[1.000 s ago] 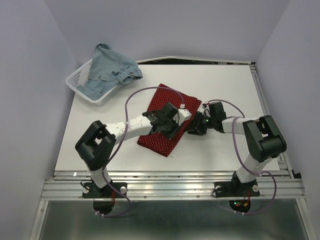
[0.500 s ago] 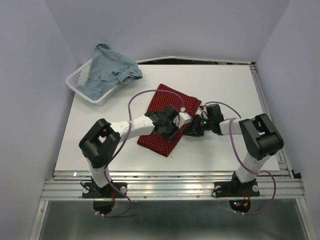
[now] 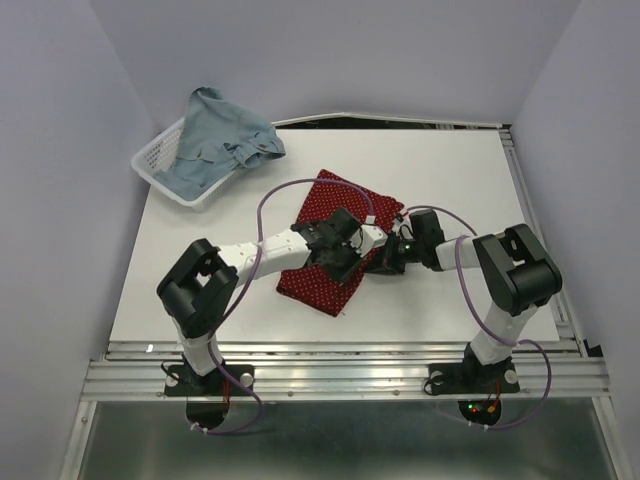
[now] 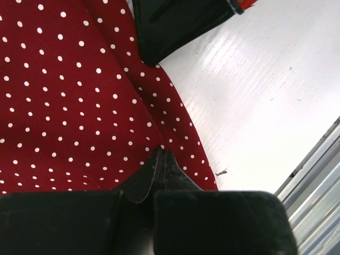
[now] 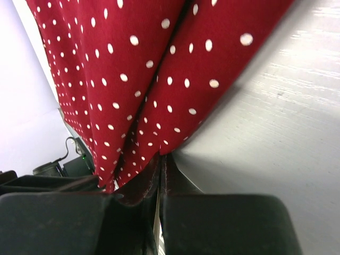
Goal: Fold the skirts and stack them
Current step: Fold the skirt
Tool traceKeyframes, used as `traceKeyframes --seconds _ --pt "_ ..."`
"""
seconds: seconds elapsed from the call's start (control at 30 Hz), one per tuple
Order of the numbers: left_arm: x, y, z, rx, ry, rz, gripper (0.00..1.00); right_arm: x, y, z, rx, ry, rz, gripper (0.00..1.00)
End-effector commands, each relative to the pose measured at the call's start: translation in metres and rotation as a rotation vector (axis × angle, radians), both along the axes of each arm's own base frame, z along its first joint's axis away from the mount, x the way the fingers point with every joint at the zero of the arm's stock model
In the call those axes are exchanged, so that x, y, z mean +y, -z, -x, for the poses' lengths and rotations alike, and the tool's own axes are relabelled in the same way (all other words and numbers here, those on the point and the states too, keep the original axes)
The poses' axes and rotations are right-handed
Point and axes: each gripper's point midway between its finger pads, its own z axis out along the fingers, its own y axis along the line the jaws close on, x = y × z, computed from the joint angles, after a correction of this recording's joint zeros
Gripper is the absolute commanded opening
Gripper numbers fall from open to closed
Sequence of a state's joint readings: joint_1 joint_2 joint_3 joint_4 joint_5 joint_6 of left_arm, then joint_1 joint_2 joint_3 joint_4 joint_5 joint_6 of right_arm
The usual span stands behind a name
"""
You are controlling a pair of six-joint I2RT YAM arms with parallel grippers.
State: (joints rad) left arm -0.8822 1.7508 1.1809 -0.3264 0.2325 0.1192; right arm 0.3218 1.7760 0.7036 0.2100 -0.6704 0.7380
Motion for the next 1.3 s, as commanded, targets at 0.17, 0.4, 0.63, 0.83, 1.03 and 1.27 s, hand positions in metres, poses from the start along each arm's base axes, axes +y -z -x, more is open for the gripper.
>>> traceKeyframes --seconds 0.17,0.4,0.63,0.83,1.03,1.27 --pt "-0.024 -0.020 0.008 0.014 0.050 0.087 0.00 -0.004 0.010 0.006 0.004 0.008 0.038 0.01" --pt "-0.024 0.019 0.003 0.032 0.028 0.048 0.05 -0.012 0.005 0.007 -0.030 -0.029 0.111 0.05" --pt "-0.032 0.028 -0.007 0.015 -0.014 0.057 0.27 -0.056 -0.011 0.002 0.036 0.003 0.201 0.16" --pt "-0.034 -0.016 -0.020 -0.103 -0.016 0.118 0.48 -0.056 -0.058 -0.041 -0.135 -0.028 0.167 0.20" --pt "-0.006 -0.086 -0.021 -0.286 -0.003 0.180 0.70 -0.046 -0.102 -0.090 -0.301 -0.104 0.164 0.49" --pt "0.058 -0.085 -0.019 -0.379 0.091 0.065 0.87 -0.032 -0.110 -0.133 -0.320 -0.062 0.127 0.55"
